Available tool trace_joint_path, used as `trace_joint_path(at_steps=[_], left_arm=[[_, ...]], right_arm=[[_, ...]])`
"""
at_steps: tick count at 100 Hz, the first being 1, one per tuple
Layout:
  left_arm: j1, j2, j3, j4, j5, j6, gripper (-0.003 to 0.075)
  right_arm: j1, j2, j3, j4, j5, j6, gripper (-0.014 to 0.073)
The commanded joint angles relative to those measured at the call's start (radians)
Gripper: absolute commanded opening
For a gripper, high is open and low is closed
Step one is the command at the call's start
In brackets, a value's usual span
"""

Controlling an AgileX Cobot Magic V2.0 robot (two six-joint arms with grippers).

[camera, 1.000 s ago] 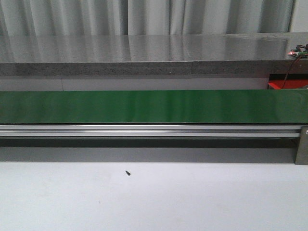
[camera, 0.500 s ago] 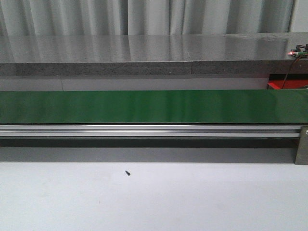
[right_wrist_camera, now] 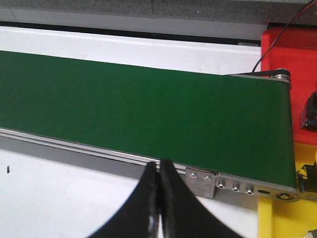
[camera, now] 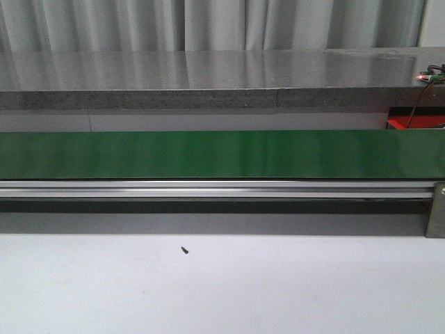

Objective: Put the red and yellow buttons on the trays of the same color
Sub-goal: 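Carry the yellow button onto the belt end and open the left gripper, then lower the left gripper onto a red-capped button and close on it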

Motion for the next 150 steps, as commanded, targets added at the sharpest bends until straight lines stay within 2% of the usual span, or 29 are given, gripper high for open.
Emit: trace_joint_path(at_steps=[1, 15, 30, 41, 56, 107, 150], left_arm=[[0.025, -0.055, -0.053, 0.000, -0.026, 0.005, 0.0589], [0.074, -0.057, -0.082, 0.020, -0.015, 0.005, 0.0582], [0.101, -0.023, -0.086, 0.111, -0.017, 0.007, 0.0533], [0.106, 0.017, -0.086, 0.125, -0.027, 0.065, 0.0519], [0.106, 0.087, -0.107, 0.168, -0.050, 0.090, 0.0519], [0.106, 0.277, -0.279, 0.171, -0.019, 0.104, 0.0516], [0.106, 0.317, -0.313, 0.215, 0.008, 0.109, 0.0516]], right_arm=[[-0.001, -0.006, -0.028, 0.020, -0.056, -0.004, -0.0113], [-0.001, -0.006, -0.028, 0.023, -0.056, -0.004, -0.0113], [-0.001, -0.006, -0.028, 0.027, -0.056, -0.004, -0.0113], [-0.001, -0.006, -0.028, 0.031, -0.057, -0.004, -0.0113], [-0.001, -0.006, -0.028, 0.031, -0.055, -0.004, -0.0113], [-0.001, -0.006, -0.028, 0.031, -0.052, -0.004, -0.0113], [-0.001, -0.006, -0.028, 0.034, -0.046, -0.004, -0.0113]])
